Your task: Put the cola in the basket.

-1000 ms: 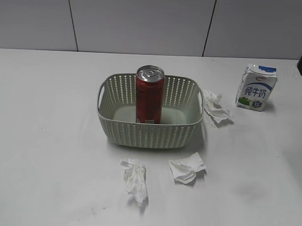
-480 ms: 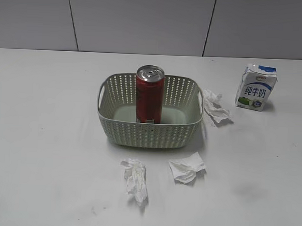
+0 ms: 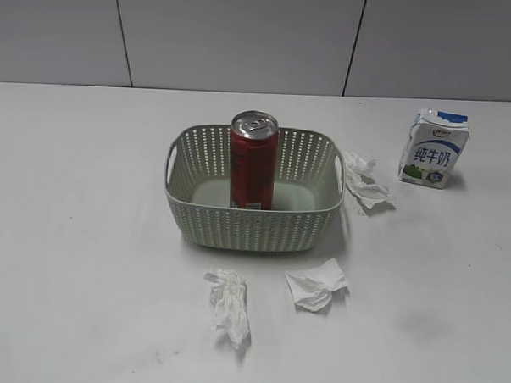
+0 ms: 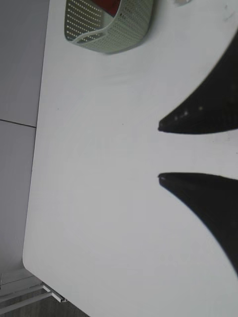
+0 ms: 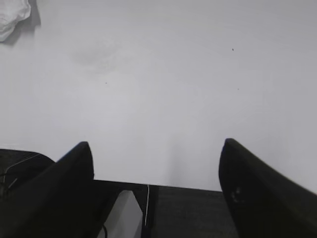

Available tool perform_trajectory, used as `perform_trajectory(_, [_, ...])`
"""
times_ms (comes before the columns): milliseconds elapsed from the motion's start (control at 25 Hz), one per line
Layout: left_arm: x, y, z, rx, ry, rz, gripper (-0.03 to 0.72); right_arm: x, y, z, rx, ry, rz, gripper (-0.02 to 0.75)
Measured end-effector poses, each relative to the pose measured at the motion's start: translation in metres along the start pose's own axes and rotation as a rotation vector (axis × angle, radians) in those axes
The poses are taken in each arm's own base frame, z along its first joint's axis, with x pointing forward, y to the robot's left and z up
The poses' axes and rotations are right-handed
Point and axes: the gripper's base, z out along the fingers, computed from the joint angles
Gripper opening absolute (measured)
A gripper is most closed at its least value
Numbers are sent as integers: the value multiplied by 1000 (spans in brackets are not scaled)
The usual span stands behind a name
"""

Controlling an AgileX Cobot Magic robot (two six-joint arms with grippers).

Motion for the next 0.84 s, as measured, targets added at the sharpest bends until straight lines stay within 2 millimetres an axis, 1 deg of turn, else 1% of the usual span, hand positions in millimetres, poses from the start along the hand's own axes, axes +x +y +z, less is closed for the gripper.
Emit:
perform_trajectory(120, [0,0,0,0,0,0,217,12,0,-6,-2,-62,-7,595])
perform_trajectory(280, [0,0,0,0,0,0,217,20,2,-20,-6,-176,-19,593])
perform_trajectory(400, [0,0,0,0,0,0,217,26,2,-29,-8,-252,-28,575])
perform_trajectory(560, [0,0,0,0,0,0,217,34,3,-39,-11,-339,-37,561])
perform_trajectory(840, [0,0,0,0,0,0,217,47,4,-52,-15,-467,-51,561])
